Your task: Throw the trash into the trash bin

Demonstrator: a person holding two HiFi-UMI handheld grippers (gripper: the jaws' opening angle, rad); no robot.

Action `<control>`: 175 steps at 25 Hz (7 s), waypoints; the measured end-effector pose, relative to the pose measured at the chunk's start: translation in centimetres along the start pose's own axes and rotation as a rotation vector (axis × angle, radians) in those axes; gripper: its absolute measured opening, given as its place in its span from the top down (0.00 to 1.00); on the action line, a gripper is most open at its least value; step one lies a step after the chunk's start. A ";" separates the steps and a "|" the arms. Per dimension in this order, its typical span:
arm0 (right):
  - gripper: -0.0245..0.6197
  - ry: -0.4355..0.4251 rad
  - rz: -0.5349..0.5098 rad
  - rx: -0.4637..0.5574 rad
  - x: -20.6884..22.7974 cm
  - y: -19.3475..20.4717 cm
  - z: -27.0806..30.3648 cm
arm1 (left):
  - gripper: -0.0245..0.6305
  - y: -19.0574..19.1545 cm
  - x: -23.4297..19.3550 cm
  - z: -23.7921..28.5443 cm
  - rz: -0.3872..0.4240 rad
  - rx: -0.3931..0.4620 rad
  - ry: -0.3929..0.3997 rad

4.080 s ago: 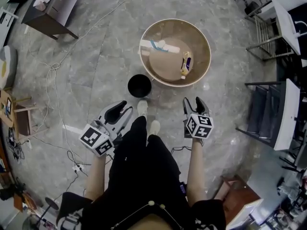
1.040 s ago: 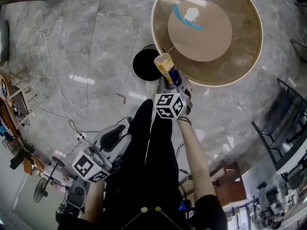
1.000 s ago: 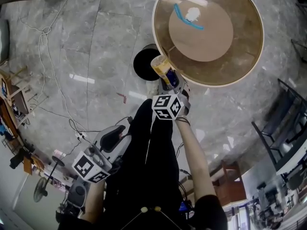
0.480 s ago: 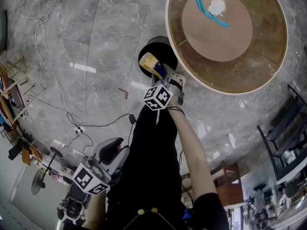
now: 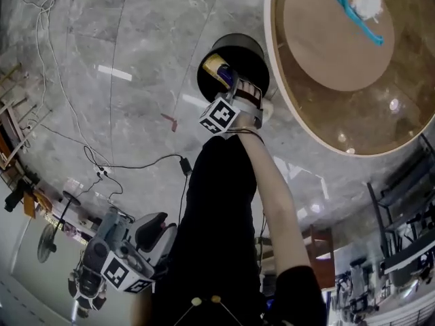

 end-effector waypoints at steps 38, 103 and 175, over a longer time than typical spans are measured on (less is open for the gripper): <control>0.63 0.218 0.280 0.326 14.1 3.0 -24.9 | 0.80 -6.1 5.1 -1.1 0.010 0.116 0.134; 0.73 0.290 0.369 0.354 20.1 2.5 -26.9 | 0.80 -9.3 6.7 -1.5 0.018 0.140 0.125; 0.82 -0.153 0.244 0.202 5.4 2.7 -20.3 | 0.81 -7.8 5.1 -2.0 -0.029 0.142 0.079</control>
Point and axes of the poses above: the fingertips, and each gripper's own axes: z forward along the fingers, x to its right, y out of its underside, the point moved 9 cm from there along -z, backward along the fingers, and after that the axes turned 8 degrees about -x, right-handed, at the moved point
